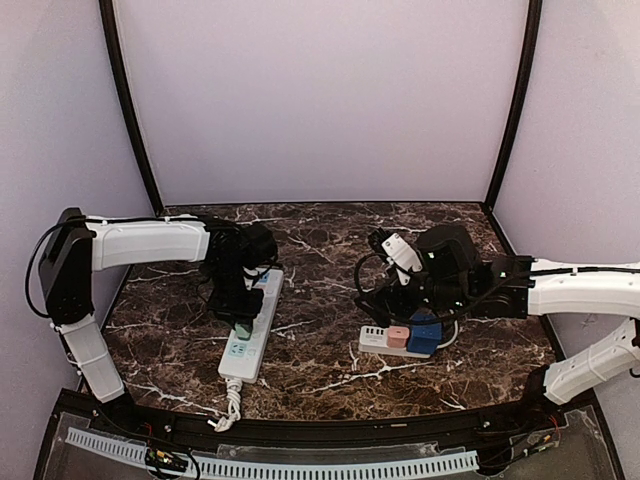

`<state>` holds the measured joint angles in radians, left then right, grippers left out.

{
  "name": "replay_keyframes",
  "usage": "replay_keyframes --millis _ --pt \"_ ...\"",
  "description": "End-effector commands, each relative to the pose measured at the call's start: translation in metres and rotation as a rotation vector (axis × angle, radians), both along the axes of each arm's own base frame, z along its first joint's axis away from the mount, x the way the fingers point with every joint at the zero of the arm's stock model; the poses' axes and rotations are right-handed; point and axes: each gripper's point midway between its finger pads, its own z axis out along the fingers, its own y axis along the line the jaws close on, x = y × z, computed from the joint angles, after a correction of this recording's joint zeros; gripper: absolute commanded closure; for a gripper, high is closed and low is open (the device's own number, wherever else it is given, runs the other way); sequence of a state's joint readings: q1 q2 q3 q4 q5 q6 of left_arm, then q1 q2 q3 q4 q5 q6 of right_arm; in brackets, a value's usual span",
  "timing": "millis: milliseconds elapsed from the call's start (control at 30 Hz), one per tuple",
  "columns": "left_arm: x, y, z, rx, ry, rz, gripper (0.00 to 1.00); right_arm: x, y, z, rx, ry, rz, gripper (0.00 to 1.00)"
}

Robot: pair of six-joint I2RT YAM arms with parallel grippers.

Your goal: Insert the plug

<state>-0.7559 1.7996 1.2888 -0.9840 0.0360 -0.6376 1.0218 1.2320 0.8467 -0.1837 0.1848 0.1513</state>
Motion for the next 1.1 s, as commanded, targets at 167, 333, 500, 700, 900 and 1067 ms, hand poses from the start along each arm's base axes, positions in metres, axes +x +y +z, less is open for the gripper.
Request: replay_keyframes --millis 167,333,500,700,900,1067 --pt "-0.011 0.011 -0.061 0.105 0.093 -0.015 0.99 0.000 -0.009 0.007 0.023 -0.006 -0.032 0.01" --pt "-0.008 0.010 -0.055 0.105 0.086 -0.034 0.97 0.000 -0.011 0.011 0.036 -0.013 -0.043 0.01" --pt "-0.001 0.004 -0.038 0.074 0.047 -0.036 0.72 0.001 -0.013 0.015 0.038 -0.026 -0.050 0.01" --pt "0.011 0.003 -0.011 0.059 -0.033 -0.046 0.41 0.003 -0.013 0.022 0.045 -0.038 -0.055 0.01" --pt "0.016 0.001 0.021 0.026 -0.086 -0.043 0.31 0.003 -0.011 0.025 0.047 -0.041 -0.051 0.02" --pt "0.018 0.001 0.050 0.000 -0.128 -0.041 0.25 0.005 -0.008 0.028 0.051 -0.044 -0.049 0.01"
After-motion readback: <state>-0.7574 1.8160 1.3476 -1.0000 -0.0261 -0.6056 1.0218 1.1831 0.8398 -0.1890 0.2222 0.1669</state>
